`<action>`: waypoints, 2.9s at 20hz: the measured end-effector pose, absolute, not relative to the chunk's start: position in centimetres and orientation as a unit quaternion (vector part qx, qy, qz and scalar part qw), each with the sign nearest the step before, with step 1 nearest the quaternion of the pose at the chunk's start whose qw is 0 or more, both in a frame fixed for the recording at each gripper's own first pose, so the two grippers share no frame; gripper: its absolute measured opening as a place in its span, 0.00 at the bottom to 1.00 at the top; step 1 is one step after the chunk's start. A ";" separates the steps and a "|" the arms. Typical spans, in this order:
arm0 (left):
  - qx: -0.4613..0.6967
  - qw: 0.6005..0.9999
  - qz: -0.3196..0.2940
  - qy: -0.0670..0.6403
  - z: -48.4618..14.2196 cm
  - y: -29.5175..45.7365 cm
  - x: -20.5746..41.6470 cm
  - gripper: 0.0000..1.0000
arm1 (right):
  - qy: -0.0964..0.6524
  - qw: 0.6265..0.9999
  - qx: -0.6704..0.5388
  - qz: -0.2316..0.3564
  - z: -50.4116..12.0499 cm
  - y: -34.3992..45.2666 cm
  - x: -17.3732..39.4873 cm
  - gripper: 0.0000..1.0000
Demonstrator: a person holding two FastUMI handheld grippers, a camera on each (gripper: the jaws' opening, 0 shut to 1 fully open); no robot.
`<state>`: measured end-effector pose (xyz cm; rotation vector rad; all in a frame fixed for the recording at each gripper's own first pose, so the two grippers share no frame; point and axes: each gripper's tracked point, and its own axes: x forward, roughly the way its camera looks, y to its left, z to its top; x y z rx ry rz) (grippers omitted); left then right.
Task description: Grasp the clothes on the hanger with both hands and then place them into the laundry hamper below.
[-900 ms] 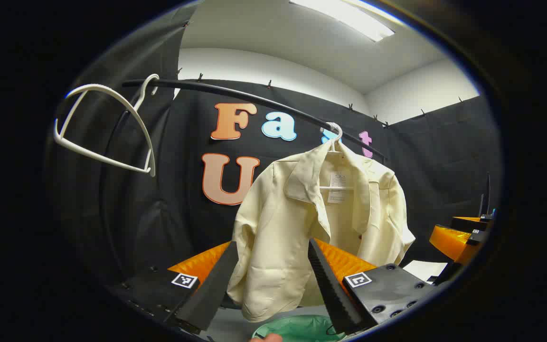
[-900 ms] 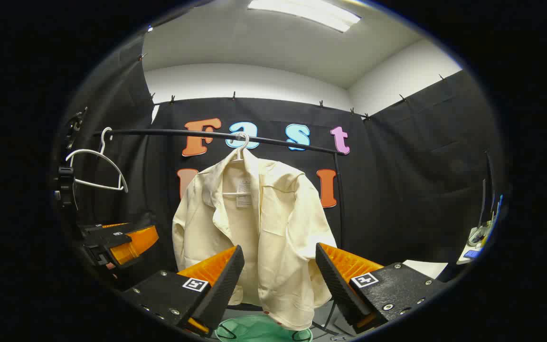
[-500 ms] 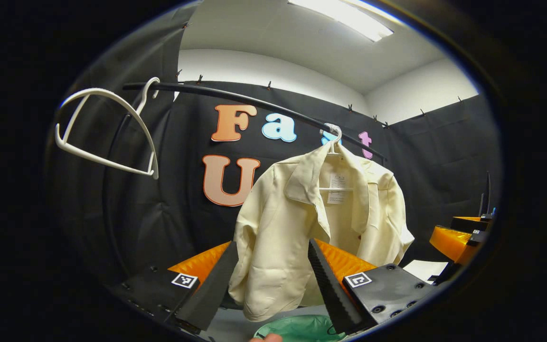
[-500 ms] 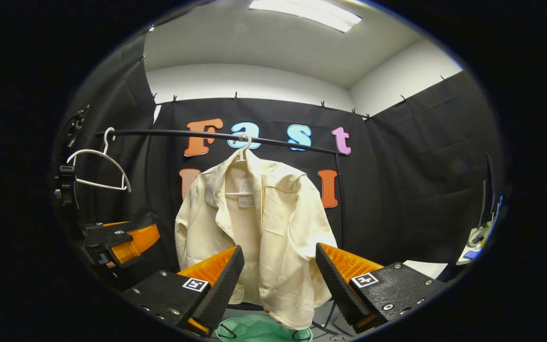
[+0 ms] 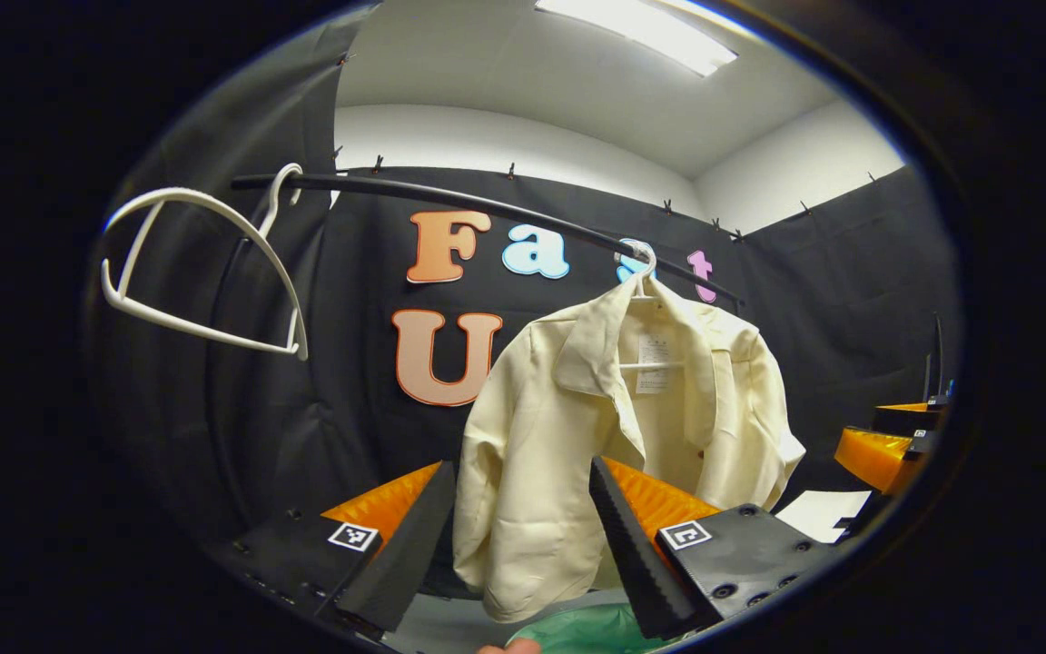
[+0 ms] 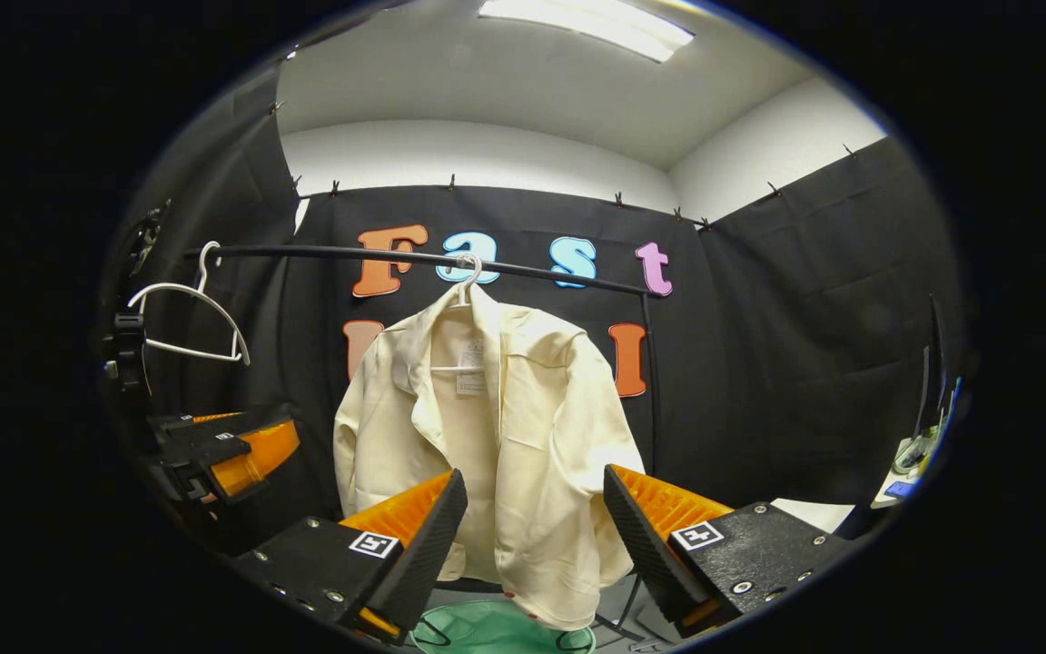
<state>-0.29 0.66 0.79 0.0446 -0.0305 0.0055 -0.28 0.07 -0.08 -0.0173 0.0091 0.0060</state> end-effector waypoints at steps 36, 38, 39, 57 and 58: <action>-0.011 0.992 -0.120 0.036 -7.3 -9.3 10.2 0.97 | 0.066 0.994 -0.084 -0.003 -6.4 -3.3 18.1 0.00; -0.017 0.992 -0.120 0.043 -8.6 -10.8 12.2 0.97 | 0.061 0.995 -0.079 -0.001 -5.5 -3.6 17.1 0.00; -0.014 0.992 -0.115 0.043 -9.1 -11.3 13.2 0.96 | 0.059 0.995 -0.077 0.000 -5.2 -3.8 16.6 0.00; 0.131 0.988 0.068 -0.038 -6.5 -0.9 19.1 0.57 | 0.034 0.997 -0.066 0.006 -2.7 -4.5 15.3 0.00; 0.126 0.989 0.059 -0.040 -6.3 -0.7 19.1 0.42 | 0.033 0.997 -0.067 0.006 -2.5 -4.5 15.2 0.00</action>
